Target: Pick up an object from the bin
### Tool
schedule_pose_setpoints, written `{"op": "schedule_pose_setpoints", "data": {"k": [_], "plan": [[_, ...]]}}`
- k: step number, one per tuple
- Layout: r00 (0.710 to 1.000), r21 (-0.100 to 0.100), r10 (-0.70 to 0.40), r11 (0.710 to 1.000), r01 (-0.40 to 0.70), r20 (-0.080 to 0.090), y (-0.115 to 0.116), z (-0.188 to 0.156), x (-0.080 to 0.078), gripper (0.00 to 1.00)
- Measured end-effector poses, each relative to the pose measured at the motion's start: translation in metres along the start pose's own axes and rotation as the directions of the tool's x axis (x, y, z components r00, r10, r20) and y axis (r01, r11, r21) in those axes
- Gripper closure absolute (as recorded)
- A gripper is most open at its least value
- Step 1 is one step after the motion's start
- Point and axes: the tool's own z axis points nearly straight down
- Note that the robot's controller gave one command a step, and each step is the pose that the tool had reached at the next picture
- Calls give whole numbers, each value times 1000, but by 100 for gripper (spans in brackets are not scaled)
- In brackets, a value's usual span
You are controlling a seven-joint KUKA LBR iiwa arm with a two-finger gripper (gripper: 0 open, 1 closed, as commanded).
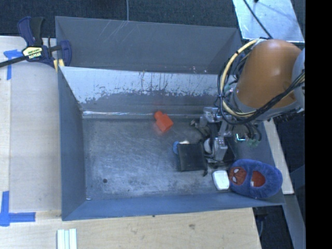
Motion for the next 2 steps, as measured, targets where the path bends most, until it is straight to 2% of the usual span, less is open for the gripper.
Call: {"op": "schedule_pose_setpoints", "data": {"k": [1,2], "plan": [[993,0,116,993,-116,1,-7,126,0,0],[993,0,114,993,-114,9,-6,121,-2,100]]}}
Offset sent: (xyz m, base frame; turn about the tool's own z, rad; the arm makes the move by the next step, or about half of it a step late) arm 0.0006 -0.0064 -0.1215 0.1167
